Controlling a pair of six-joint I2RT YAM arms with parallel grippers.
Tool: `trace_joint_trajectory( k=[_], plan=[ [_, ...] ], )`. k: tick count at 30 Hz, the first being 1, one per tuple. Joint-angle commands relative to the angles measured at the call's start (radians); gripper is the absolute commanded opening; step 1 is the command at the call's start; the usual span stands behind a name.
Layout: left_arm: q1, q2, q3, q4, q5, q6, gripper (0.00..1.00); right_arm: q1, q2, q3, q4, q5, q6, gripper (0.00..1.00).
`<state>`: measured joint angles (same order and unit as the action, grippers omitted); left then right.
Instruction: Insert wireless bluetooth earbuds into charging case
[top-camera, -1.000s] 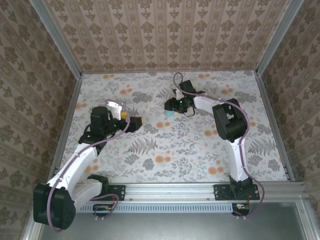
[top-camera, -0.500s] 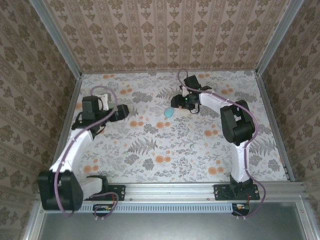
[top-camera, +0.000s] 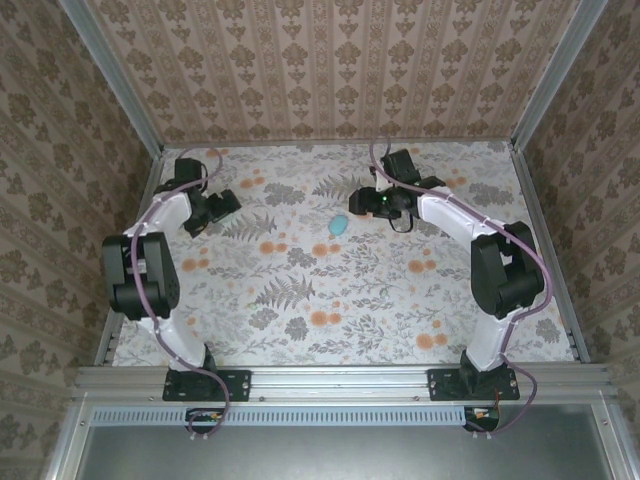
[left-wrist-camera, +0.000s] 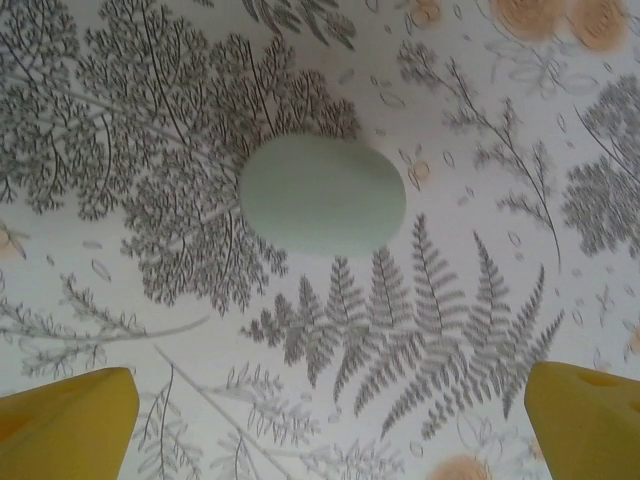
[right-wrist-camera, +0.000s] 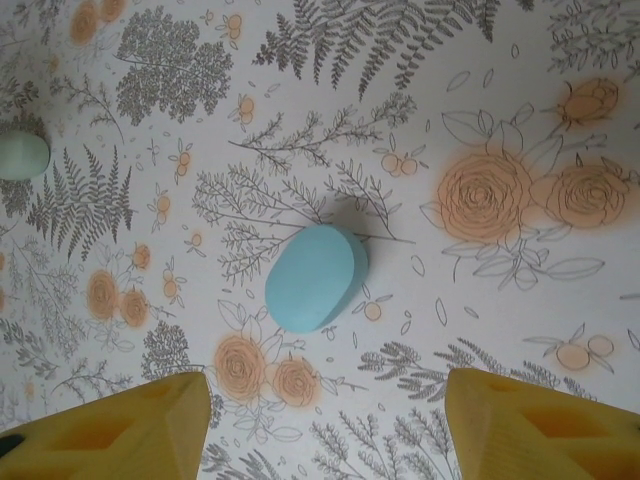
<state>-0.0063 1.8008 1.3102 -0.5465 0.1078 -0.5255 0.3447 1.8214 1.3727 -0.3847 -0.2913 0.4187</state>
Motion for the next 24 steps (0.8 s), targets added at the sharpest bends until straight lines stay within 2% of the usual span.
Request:
trace_joint_trajectory(
  k=[1,15,24],
  plan=[
    [-0.012,0.063,0.092,-0.086,-0.084,-0.051,1.0,0.005,-0.054,-0.036,0.031,-0.009,0.021,0.65],
    [-0.013,0.259,0.284,-0.183,-0.108,-0.042,0.9,0.005,-0.114,-0.086,0.038,-0.017,0.004,0.65],
    [-0.015,0.303,0.351,-0.23,-0.112,-0.025,0.9,0.006,-0.128,-0.093,0.035,-0.024,0.002,0.65]
  ],
)
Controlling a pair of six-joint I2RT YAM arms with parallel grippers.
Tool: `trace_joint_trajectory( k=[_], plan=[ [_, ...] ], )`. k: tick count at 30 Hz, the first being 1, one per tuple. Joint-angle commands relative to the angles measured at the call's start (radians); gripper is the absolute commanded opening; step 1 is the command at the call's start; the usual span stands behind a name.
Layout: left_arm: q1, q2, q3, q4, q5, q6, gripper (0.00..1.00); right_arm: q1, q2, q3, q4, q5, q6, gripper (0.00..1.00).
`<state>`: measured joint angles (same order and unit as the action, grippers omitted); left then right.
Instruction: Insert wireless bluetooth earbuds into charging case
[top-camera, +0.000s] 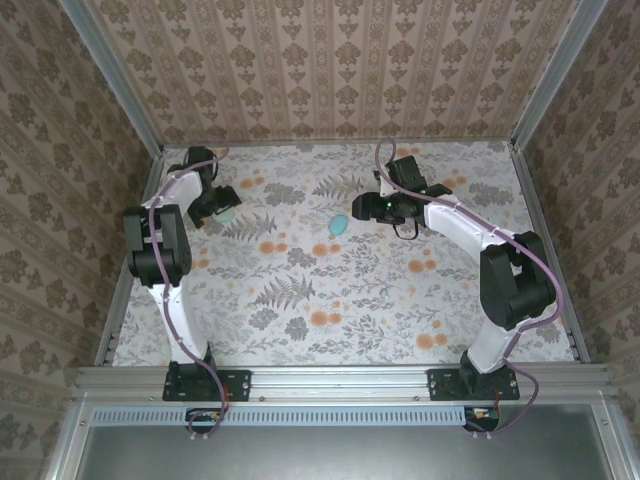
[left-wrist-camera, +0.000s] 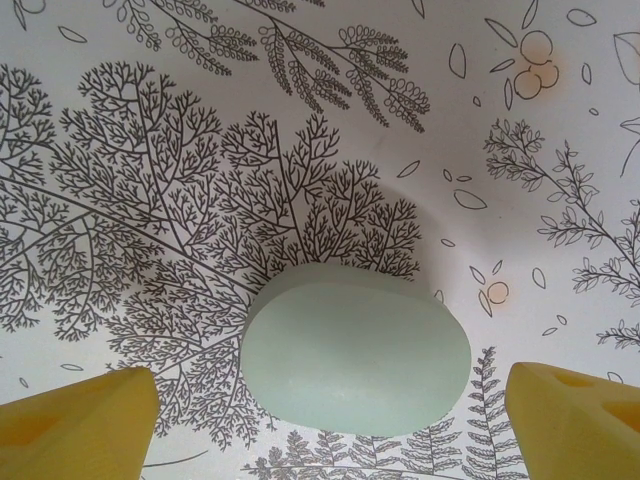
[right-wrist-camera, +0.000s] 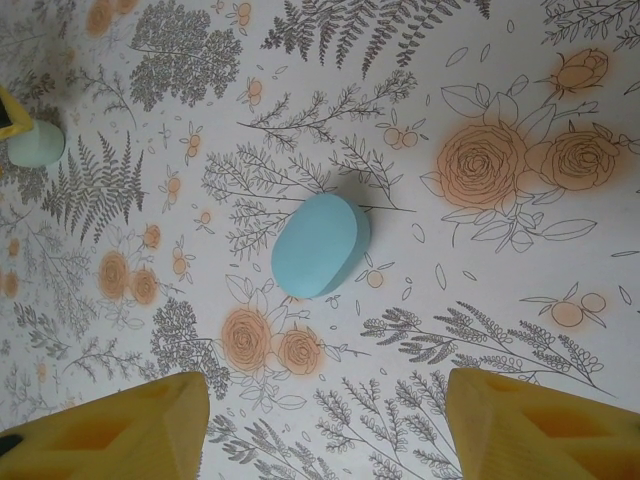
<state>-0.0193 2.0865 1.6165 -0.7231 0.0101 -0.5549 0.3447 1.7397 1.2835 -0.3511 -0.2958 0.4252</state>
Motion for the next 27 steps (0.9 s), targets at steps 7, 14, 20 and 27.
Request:
trace_joint_trajectory(
  k=[7,14,20,27],
  plan=[
    [0.001,0.075,0.145,-0.158,0.006,0.037,0.81,0.005,-0.057,0.0,-0.009,-0.029,-0.004,0.65],
    [0.014,0.141,0.254,-0.266,0.05,0.069,0.68,0.005,-0.083,-0.021,-0.009,-0.05,0.009,0.65],
    [0.017,0.195,0.341,-0.352,0.071,0.09,0.63,0.007,-0.122,-0.055,-0.004,-0.061,0.021,0.65],
    [0.023,0.204,0.332,-0.374,0.113,0.098,0.56,0.011,-0.164,-0.082,-0.005,-0.068,0.027,0.65]
  ],
)
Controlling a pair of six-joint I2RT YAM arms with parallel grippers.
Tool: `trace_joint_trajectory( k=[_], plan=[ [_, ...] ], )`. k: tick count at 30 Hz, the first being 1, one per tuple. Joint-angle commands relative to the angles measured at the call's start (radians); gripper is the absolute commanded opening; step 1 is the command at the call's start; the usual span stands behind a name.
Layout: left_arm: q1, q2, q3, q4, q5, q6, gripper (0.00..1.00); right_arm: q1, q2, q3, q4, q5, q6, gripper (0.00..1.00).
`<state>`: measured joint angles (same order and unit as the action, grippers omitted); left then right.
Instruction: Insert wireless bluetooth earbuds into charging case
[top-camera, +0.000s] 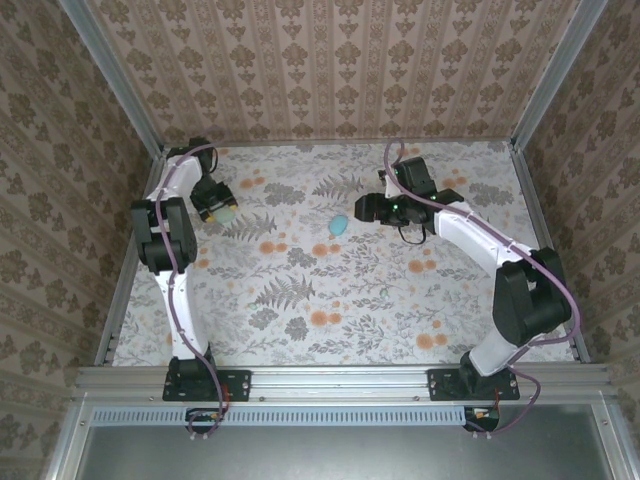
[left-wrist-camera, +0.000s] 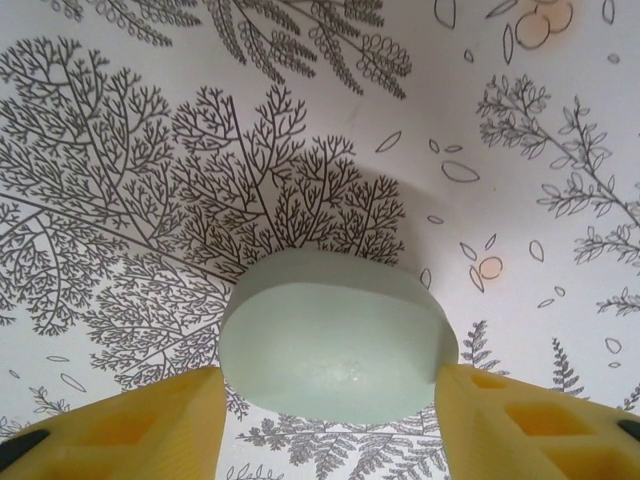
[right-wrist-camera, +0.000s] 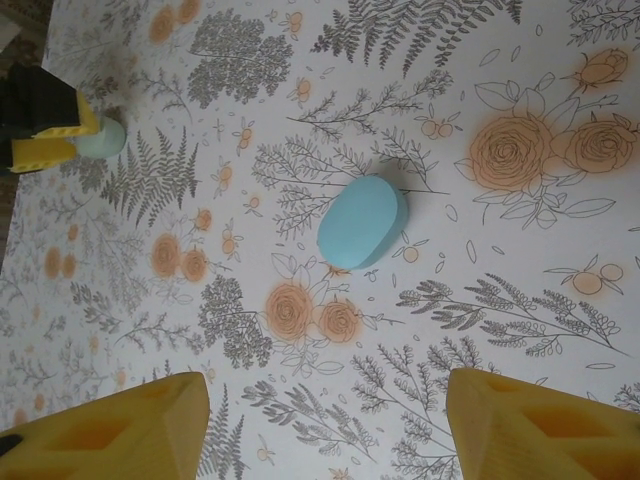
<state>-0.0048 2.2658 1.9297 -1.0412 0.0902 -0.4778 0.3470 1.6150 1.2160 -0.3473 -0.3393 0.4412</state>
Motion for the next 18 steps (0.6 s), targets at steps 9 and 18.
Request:
trace_joint_trajectory(
  k=[9,18],
  plan=[
    [-0.008,-0.047,-0.142,0.023,0.059,0.017,0.5,0.04,-0.056,-0.018,-0.021,-0.022,0.016,0.65],
    [-0.038,-0.202,-0.313,0.093,0.059,0.024,0.48,0.098,-0.019,0.02,-0.032,-0.011,0.019,0.65]
  ],
)
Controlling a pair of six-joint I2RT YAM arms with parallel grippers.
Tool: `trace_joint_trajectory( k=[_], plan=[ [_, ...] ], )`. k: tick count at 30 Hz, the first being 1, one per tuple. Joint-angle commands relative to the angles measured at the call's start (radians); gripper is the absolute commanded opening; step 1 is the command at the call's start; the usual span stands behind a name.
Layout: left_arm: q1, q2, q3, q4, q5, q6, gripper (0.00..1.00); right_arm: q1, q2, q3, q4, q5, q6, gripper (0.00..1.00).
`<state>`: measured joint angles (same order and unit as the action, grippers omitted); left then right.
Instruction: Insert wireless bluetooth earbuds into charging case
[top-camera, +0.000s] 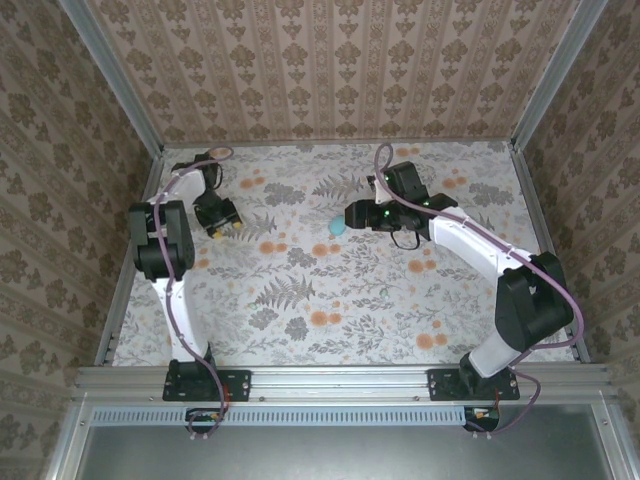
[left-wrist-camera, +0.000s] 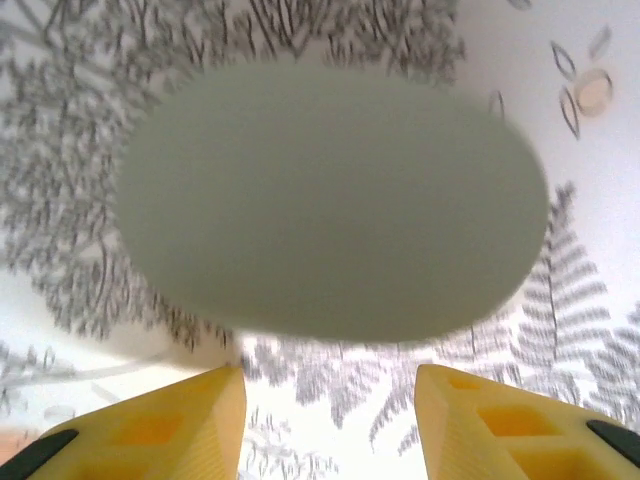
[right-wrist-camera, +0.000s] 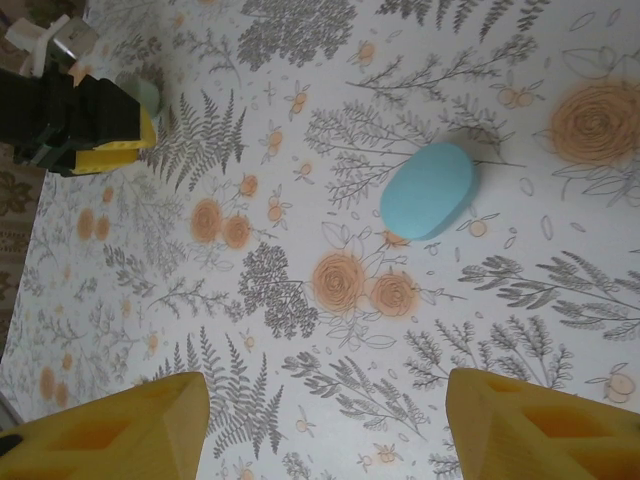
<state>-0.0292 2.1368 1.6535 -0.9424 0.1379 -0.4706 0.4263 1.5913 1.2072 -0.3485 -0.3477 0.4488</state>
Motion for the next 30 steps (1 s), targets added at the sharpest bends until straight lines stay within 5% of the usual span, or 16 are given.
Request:
trace_joint_trajectory(
  k=[1,9,15,16,17,23,30],
  plan=[
    [-0.019,-0.097,-0.051,-0.003,0.01,0.02,0.47,0.027,0.01,0.036,-0.032,0.0,0.012,0.65],
    [0.01,-0.206,-0.057,0.005,-0.051,0.012,0.55,0.087,0.057,0.089,-0.047,0.015,0.018,0.65],
    [0.057,-0.054,0.154,-0.101,-0.075,0.04,0.61,0.114,0.058,0.079,-0.047,0.028,0.029,0.65],
    [0.057,-0.026,0.193,-0.136,-0.113,0.051,0.69,0.117,0.057,0.075,-0.047,0.029,0.028,0.65],
    [0.058,-0.003,0.225,-0.159,-0.139,0.065,0.99,0.119,0.057,0.07,-0.048,0.03,0.028,0.65],
    [0.064,0.123,0.401,-0.316,-0.258,0.172,1.0,0.132,0.067,0.065,-0.038,0.04,0.036,0.65],
    [0.07,0.187,0.442,-0.32,-0.163,0.309,1.0,0.212,0.209,0.209,-0.061,0.058,0.049,0.64]
  ],
)
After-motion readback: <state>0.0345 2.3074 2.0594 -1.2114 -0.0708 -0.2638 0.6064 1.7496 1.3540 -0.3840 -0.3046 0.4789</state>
